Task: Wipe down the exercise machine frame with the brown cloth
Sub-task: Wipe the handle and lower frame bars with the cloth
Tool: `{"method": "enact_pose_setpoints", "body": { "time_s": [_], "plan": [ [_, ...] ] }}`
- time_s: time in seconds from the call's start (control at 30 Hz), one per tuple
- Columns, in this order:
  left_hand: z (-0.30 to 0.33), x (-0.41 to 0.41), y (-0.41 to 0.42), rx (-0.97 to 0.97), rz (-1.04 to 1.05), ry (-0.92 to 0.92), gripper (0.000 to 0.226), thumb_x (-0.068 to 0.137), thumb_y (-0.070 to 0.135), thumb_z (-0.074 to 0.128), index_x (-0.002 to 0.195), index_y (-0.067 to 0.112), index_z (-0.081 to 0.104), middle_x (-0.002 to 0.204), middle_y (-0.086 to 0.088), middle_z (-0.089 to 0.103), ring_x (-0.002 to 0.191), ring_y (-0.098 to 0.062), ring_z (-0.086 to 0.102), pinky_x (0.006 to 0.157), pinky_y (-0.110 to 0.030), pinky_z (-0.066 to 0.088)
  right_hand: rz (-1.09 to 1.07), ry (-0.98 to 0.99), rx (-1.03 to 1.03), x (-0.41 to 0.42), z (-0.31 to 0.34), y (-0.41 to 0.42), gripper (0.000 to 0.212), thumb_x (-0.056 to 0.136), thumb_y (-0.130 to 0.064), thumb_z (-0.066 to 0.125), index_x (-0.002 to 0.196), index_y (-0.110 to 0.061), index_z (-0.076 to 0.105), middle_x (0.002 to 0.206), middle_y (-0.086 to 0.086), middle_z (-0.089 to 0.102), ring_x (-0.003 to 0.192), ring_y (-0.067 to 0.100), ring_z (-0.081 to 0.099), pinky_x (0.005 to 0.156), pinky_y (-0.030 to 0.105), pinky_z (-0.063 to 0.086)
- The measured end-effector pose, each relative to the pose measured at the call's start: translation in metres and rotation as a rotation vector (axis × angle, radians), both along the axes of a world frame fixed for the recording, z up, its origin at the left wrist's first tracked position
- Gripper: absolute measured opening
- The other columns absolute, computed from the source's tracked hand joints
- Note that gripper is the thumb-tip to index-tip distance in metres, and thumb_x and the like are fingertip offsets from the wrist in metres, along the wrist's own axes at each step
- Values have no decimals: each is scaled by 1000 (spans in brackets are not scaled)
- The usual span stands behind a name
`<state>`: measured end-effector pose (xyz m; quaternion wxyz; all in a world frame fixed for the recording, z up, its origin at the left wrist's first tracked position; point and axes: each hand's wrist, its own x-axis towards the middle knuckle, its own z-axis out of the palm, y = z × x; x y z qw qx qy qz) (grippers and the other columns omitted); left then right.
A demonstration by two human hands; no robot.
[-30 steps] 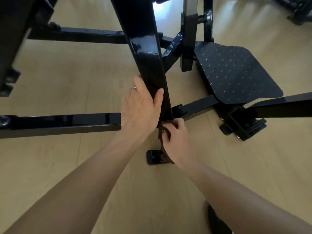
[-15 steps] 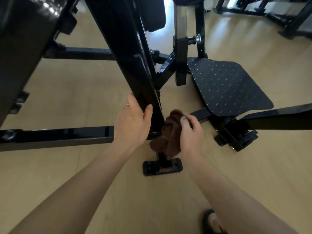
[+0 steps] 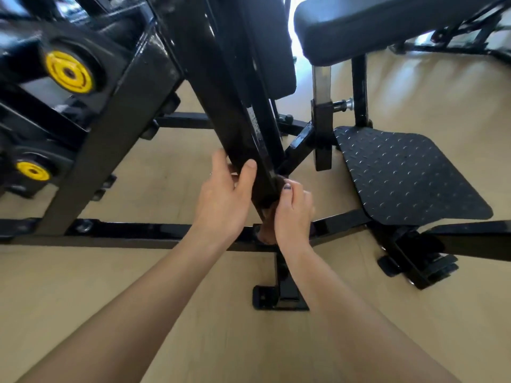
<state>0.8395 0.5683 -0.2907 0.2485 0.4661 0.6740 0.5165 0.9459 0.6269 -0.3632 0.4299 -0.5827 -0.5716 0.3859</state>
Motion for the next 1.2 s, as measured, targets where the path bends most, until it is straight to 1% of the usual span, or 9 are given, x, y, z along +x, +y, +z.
{"method": "enact_pose_setpoints", "body": {
  "time_s": [0.17,0.3,0.43,0.5,0.6,0.7,0.87,1.0,1.2],
  "plan": [
    [5,4,-1,-101,-19,-22,26,107,41,50,126,41,33,93,34,50,73,38,45,51,8,33,-21,228,-300,-2,17,13,26,111,-35,38,120,-25,60,128,3,53,116,23,55,105,44,50],
    [11,7,3,-144,-4,-85,24,109,39,44,127,44,29,103,27,55,82,13,63,51,-1,42,113,357,-78,-32,94,7,32,104,-40,39,122,-28,61,130,-3,52,122,22,54,110,50,46],
    [30,1,6,-161,12,-354,43,109,50,35,146,28,40,127,9,61,109,-6,63,100,-32,52,152,485,-6,-49,145,-5,41,87,-51,39,121,-34,53,121,-12,54,116,12,53,105,40,48],
    [34,1,6,-190,11,-428,48,109,52,34,149,27,42,126,7,63,115,-11,62,108,-39,50,158,417,78,-45,139,-9,50,91,-52,36,131,-29,54,120,-16,52,117,7,51,104,29,45],
    [31,2,5,-220,46,-484,43,107,56,35,141,32,46,104,22,65,95,2,67,83,-20,55,138,272,83,-36,98,0,42,105,-45,35,137,-27,55,134,-8,48,122,9,51,109,34,47],
    [32,2,4,-269,18,-481,51,107,59,31,151,34,35,137,10,57,137,-15,51,118,-41,37,64,267,-83,-20,53,7,32,111,-32,38,130,-20,60,129,2,56,116,14,58,103,45,54],
    [33,4,0,-292,9,-477,52,107,58,31,154,35,30,154,6,47,145,-19,42,123,-46,30,-1,462,-442,-8,40,11,30,109,-34,42,131,-22,58,128,10,61,115,29,62,103,54,53],
    [39,6,-5,-281,15,-465,45,110,52,27,150,34,36,124,16,62,119,-7,57,97,-22,45,137,501,-198,-32,108,2,32,92,-42,45,116,-40,66,132,0,59,119,23,60,105,52,51],
    [58,10,-13,-227,-31,-570,59,110,55,20,160,26,31,160,-4,43,149,-22,37,124,-47,30,240,333,221,-54,155,-7,45,97,-44,35,135,-34,58,139,-6,48,126,10,49,107,29,44]
  ]
}}
